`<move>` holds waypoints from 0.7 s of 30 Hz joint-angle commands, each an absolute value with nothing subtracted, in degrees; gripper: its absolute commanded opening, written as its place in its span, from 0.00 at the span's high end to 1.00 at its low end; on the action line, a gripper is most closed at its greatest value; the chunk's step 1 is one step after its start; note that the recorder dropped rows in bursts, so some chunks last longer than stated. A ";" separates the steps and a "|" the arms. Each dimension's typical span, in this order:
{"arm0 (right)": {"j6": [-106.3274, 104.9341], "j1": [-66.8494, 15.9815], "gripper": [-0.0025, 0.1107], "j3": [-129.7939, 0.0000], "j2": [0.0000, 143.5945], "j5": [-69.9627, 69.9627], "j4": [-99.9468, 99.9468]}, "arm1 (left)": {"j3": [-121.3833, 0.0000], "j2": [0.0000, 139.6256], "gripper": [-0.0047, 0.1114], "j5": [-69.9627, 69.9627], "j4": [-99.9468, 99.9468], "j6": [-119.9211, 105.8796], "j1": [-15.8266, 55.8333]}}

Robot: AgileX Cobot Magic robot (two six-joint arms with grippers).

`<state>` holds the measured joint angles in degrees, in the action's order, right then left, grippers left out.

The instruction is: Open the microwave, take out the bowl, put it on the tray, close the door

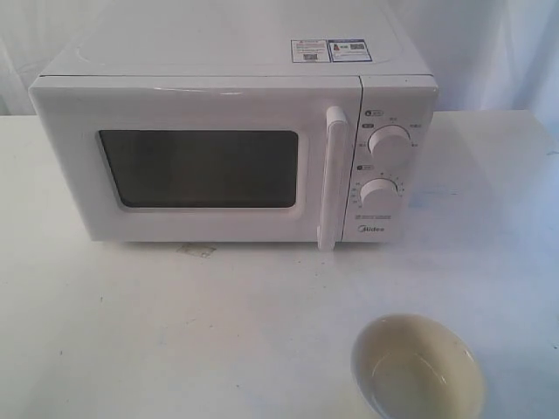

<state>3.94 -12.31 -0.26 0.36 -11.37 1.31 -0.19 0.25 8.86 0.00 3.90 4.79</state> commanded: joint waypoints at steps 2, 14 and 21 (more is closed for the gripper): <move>9.30 -11.91 0.98 0.00 0.00 -20.45 6.22 | 0.00 0.00 0.96 8.66 0.00 3.99 4.68; 11.02 -5.36 0.98 0.00 0.00 -20.70 5.84 | 0.00 0.00 0.96 8.55 -0.33 3.99 4.68; 12.29 -2.84 0.98 0.00 0.00 -20.70 6.01 | 0.00 0.00 0.96 8.55 -0.33 3.99 4.68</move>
<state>11.81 -3.42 -0.13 0.36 -20.86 5.60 -0.19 0.25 8.86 0.00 3.90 4.79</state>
